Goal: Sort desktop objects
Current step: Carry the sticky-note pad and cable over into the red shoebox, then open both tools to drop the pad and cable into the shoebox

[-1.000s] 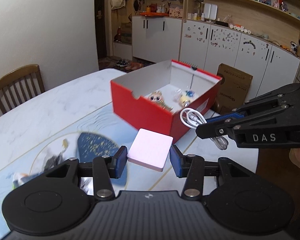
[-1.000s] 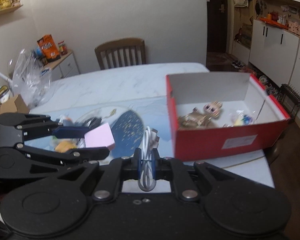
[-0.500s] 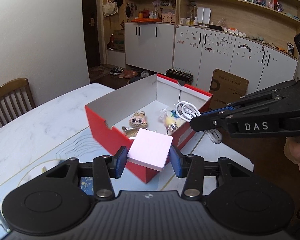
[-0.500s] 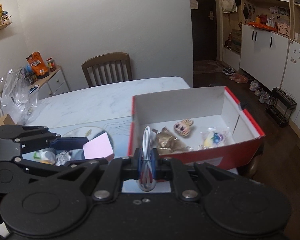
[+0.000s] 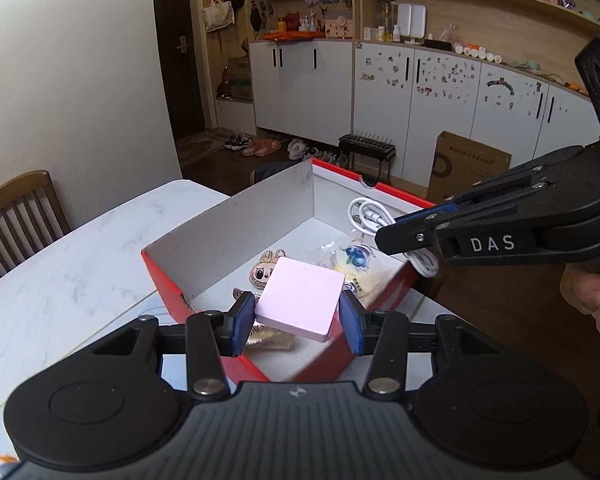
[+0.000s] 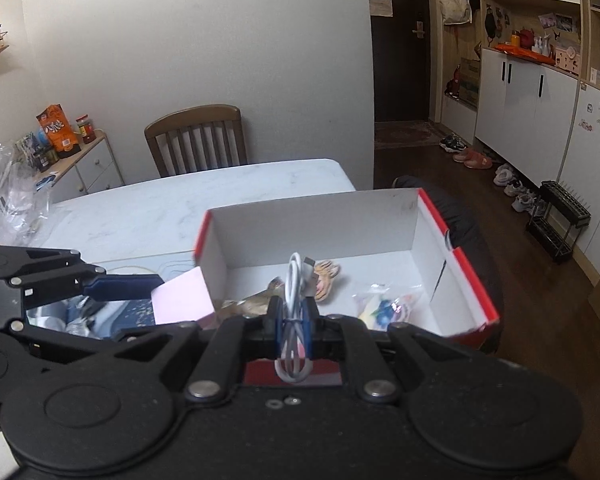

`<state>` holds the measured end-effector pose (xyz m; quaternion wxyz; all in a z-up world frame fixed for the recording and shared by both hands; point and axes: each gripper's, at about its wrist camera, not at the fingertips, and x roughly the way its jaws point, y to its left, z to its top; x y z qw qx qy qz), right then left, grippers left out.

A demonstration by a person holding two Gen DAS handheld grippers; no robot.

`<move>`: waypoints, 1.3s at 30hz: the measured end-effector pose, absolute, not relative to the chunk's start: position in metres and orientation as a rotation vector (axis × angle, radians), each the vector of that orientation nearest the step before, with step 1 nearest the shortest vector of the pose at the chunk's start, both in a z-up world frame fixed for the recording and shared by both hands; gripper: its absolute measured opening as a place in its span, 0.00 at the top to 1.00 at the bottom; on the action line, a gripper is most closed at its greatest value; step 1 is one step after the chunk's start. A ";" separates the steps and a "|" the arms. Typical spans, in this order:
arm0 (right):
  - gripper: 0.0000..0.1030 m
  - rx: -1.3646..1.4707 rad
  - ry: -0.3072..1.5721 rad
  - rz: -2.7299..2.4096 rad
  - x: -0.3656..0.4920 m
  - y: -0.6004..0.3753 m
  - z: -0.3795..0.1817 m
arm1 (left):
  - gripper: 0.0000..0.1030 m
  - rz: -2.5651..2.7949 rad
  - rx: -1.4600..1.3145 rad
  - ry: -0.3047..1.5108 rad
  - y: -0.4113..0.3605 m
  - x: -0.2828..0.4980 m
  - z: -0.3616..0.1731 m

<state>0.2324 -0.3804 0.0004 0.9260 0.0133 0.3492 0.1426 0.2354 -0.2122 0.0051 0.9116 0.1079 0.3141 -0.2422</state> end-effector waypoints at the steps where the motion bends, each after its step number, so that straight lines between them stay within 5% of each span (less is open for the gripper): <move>1: 0.91 0.024 0.718 0.290 0.237 -0.382 -0.001 | 0.57 -0.496 0.223 0.654 -0.214 0.241 0.004; 39: 0.92 0.003 1.002 0.353 0.347 -0.411 -0.086 | 0.57 -0.428 0.348 0.980 -0.264 0.380 -0.075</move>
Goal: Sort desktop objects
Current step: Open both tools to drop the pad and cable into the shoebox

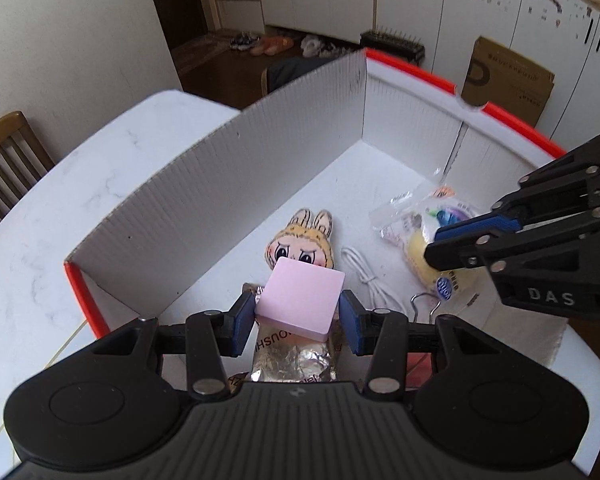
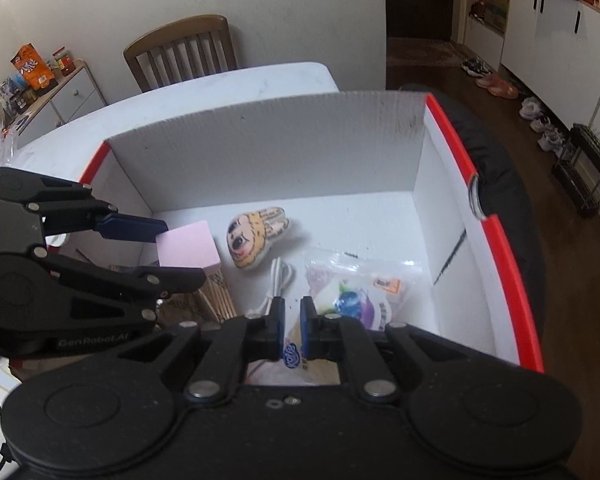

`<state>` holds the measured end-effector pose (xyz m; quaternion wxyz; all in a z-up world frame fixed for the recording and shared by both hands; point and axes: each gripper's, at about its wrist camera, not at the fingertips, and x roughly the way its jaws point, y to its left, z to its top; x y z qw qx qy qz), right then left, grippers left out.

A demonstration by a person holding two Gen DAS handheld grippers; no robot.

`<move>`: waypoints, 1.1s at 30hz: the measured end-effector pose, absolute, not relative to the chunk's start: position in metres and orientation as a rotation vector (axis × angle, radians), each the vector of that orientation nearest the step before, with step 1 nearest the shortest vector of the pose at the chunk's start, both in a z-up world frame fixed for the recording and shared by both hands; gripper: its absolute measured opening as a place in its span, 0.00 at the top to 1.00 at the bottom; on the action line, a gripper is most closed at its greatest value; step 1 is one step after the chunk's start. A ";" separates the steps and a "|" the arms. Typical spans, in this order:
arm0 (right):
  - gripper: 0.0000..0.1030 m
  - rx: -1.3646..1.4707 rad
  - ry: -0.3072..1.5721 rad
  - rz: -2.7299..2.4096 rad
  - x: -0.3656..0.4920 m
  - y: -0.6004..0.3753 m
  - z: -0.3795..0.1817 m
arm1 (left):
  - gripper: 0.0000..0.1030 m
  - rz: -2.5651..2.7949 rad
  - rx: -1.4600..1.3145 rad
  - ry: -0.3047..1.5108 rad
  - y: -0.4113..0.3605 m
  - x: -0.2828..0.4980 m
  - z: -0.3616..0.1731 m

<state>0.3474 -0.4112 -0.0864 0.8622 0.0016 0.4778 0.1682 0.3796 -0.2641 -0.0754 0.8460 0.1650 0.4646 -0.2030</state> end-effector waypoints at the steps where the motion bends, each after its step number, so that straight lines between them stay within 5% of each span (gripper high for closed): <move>1: 0.90 0.008 1.006 0.351 0.347 -0.412 -0.087 | 0.57 -0.427 0.352 0.995 -0.264 0.381 -0.077; 16: 0.60 0.002 0.990 0.375 0.338 -0.414 -0.080 | 0.52 -0.421 0.299 0.986 -0.255 0.371 -0.064; 33: 0.44 -0.042 0.880 0.395 0.309 -0.404 -0.041 | 0.48 -0.417 0.174 0.835 -0.229 0.317 -0.017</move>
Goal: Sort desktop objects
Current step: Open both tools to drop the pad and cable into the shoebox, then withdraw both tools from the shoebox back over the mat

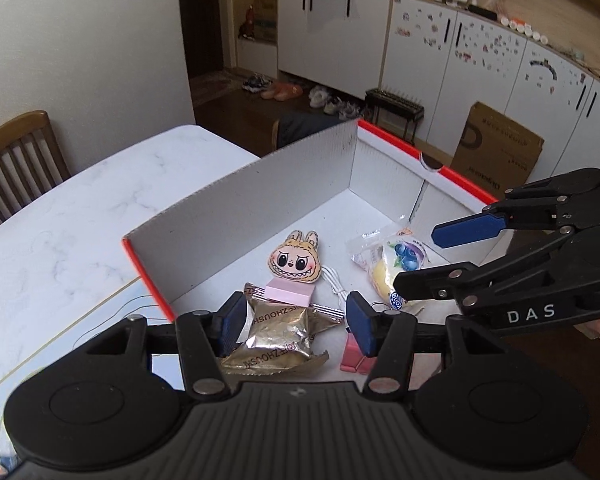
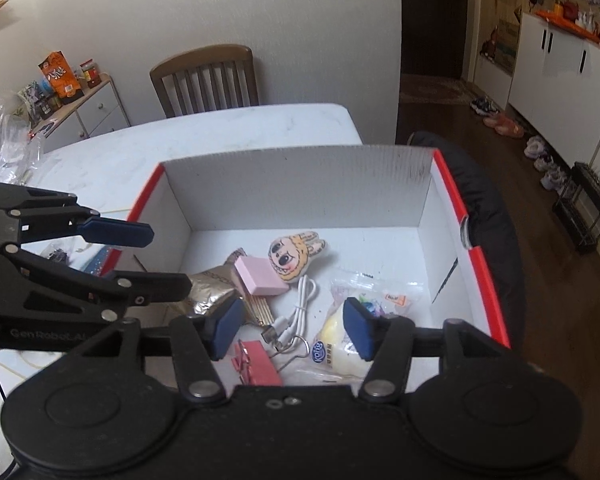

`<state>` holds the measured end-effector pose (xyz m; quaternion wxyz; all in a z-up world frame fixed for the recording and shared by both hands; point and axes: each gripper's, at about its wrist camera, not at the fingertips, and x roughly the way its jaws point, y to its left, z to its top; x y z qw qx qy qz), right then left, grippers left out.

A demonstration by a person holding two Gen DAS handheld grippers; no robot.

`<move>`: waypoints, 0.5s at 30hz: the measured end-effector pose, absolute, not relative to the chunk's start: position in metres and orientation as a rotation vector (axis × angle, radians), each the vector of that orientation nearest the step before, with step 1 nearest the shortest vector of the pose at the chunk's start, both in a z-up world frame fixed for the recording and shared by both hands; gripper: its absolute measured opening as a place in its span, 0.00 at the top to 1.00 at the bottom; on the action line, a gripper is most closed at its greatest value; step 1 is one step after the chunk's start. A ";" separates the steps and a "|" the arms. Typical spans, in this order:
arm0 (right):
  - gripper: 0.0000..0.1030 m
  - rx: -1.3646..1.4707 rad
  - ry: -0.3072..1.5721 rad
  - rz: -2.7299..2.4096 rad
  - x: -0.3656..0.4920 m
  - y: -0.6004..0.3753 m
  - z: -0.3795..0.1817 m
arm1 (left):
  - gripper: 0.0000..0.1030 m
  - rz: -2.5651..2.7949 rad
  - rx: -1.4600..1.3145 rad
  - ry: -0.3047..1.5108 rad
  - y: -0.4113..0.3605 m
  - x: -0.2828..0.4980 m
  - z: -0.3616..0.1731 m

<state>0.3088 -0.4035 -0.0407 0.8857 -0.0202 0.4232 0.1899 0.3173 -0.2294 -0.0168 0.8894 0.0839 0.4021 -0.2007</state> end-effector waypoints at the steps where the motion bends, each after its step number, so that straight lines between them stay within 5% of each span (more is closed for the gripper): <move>1: 0.43 -0.044 0.872 0.395 0.306 -0.403 -0.039 | 0.48 -0.414 0.170 0.828 -0.227 0.314 -0.015; 11: 0.37 -0.075 0.815 0.386 0.286 -0.396 -0.025 | 0.48 -0.408 0.121 0.778 -0.208 0.283 -0.003; 15: 0.31 -0.071 0.803 0.376 0.278 -0.392 -0.024 | 0.37 -0.406 0.115 0.762 -0.201 0.267 -0.001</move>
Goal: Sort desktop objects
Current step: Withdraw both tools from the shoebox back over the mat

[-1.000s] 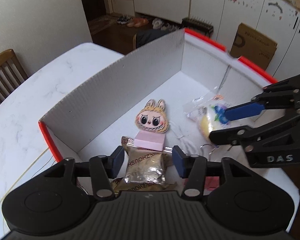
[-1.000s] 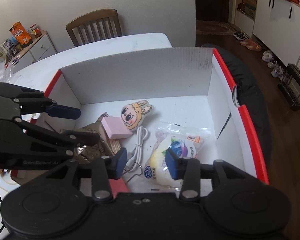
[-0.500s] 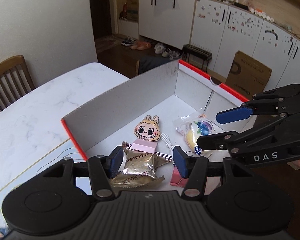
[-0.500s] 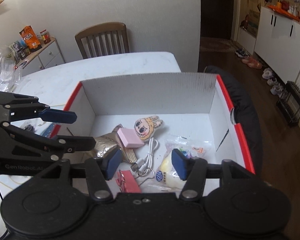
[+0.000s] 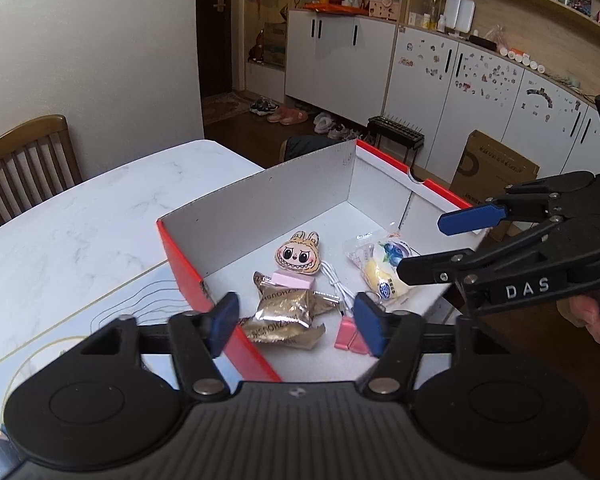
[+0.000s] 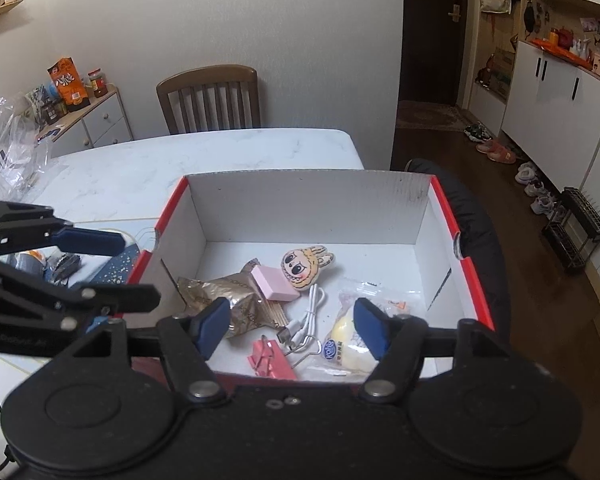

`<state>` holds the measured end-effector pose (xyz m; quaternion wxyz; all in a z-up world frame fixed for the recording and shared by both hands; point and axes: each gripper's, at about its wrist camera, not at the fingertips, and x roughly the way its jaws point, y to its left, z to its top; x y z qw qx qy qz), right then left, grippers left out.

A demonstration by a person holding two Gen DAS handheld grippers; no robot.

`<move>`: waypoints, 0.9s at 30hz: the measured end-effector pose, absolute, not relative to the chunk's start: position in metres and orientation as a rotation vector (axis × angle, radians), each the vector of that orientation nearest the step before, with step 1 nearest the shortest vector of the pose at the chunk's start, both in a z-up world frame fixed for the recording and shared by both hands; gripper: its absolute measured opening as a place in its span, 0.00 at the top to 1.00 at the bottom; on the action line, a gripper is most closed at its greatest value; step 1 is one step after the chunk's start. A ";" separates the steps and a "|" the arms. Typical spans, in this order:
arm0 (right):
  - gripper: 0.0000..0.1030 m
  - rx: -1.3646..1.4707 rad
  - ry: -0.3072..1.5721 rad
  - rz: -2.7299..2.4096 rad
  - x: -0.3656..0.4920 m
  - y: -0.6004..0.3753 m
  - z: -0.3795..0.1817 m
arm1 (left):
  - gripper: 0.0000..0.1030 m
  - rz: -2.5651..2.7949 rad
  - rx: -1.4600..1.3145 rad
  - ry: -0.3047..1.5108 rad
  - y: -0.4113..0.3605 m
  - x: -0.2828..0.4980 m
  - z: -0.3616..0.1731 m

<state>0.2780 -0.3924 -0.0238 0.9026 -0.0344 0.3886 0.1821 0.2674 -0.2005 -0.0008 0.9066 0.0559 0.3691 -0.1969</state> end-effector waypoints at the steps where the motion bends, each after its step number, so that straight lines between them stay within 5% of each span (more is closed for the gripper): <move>1: 0.30 -0.069 0.799 0.376 0.276 -0.391 -0.023 | 0.37 -0.407 0.114 0.760 -0.198 0.264 0.000; 15: 0.14 -0.037 0.769 0.374 0.247 -0.355 -0.019 | 0.21 -0.394 0.103 0.720 -0.149 0.221 0.005; 23: 0.14 -0.039 0.765 0.392 0.231 -0.316 -0.020 | 0.16 -0.390 0.113 0.714 -0.109 0.196 0.001; 27: 0.09 -0.047 0.762 0.407 0.224 -0.292 -0.020 | 0.03 -0.379 0.122 0.696 -0.087 0.180 0.000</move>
